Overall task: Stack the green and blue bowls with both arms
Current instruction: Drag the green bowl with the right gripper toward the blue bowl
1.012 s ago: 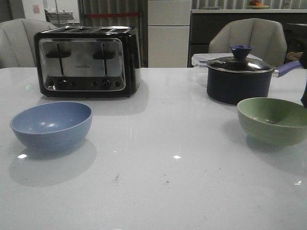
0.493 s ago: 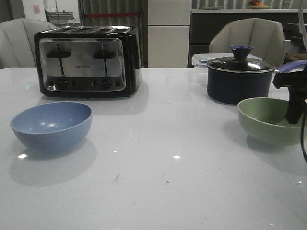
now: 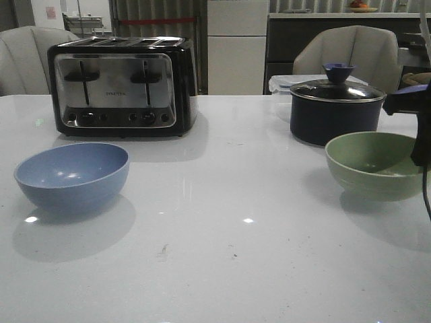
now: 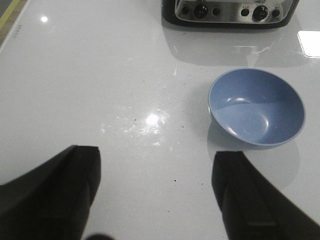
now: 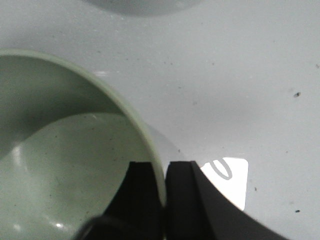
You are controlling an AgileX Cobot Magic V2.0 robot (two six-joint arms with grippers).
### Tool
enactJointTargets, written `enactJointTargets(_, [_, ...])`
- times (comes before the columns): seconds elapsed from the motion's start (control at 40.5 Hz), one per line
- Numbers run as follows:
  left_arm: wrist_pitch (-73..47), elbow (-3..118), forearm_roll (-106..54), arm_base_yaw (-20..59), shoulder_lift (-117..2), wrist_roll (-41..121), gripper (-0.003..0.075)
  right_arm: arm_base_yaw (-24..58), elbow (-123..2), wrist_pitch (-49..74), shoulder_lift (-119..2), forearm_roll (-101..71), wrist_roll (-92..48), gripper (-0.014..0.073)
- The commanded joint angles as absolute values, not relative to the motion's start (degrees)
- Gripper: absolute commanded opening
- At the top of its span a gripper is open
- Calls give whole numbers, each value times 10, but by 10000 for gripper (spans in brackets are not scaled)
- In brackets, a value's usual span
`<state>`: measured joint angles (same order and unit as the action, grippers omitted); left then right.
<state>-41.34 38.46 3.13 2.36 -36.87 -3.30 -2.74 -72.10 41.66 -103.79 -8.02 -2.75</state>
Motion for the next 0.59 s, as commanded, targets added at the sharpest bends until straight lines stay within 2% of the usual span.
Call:
enactJointTargets(0.0, [-371,404,33,24,-374,-33,529,-3,-739,403,-973,-84,-35,66])
enactJointTargets(0.222, [-371,404,33,24,-374,-33,529,117,-739,405,-943,-95,-35,67])
enactJointTargets(0.419, [-370,404,33,24,-374,-33,529,215,-738,392,-966,-131,-35,69])
enactJointTargets(0.567, [-370,404,33,24,-374,-33,529,257,-738,377,-1003,-143,-35,69])
